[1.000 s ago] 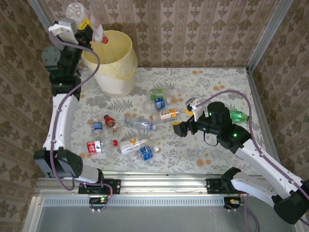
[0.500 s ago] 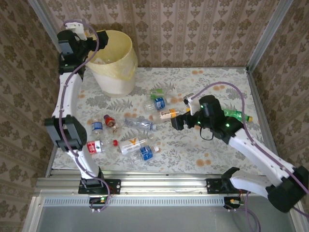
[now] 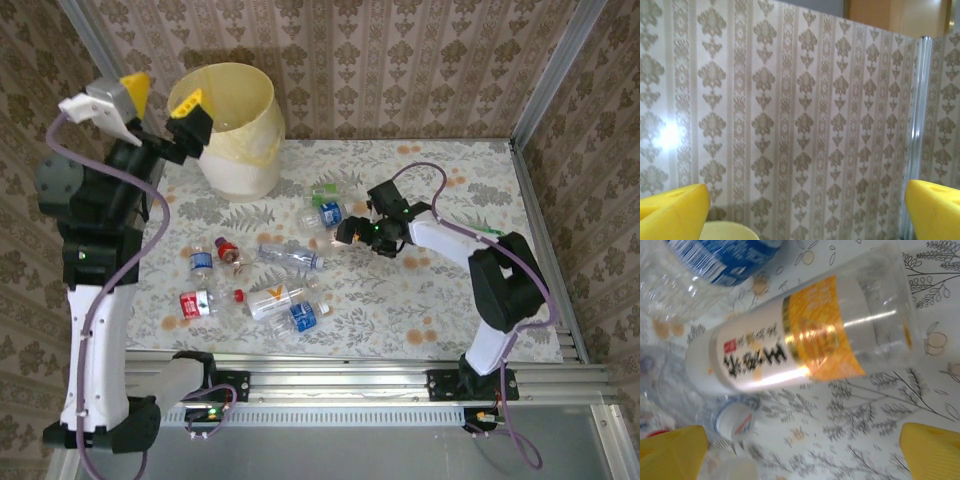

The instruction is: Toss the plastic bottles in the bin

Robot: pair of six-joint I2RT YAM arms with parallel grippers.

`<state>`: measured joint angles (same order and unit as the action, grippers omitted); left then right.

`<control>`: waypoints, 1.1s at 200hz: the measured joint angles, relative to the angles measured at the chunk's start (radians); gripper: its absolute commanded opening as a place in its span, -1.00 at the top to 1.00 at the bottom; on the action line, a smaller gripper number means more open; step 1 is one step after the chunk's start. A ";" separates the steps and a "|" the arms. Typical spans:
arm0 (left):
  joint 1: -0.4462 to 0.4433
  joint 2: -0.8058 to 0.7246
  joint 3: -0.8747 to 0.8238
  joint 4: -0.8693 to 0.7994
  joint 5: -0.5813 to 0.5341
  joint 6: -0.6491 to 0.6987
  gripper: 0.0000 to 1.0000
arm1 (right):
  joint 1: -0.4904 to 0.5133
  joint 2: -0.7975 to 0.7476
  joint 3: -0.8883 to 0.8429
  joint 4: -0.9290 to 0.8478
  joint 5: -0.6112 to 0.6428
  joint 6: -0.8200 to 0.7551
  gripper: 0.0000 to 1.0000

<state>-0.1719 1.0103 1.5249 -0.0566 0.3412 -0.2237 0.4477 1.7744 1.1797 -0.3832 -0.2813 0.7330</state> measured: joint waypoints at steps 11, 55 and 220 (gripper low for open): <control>-0.016 -0.029 -0.039 -0.030 -0.013 0.008 -0.99 | -0.007 0.031 0.009 0.018 -0.004 0.043 -1.00; -0.030 -0.090 -0.098 -0.169 -0.063 0.038 -0.99 | -0.040 0.103 0.049 0.045 -0.003 0.162 -1.00; -0.365 -0.044 -0.094 -0.228 -0.158 0.221 -1.00 | -0.072 0.175 0.089 0.098 0.047 0.185 -0.50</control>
<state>-0.5373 0.9665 1.4307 -0.2848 0.1837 -0.0025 0.3756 1.9495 1.2686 -0.2848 -0.2340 0.9180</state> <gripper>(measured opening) 0.997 0.794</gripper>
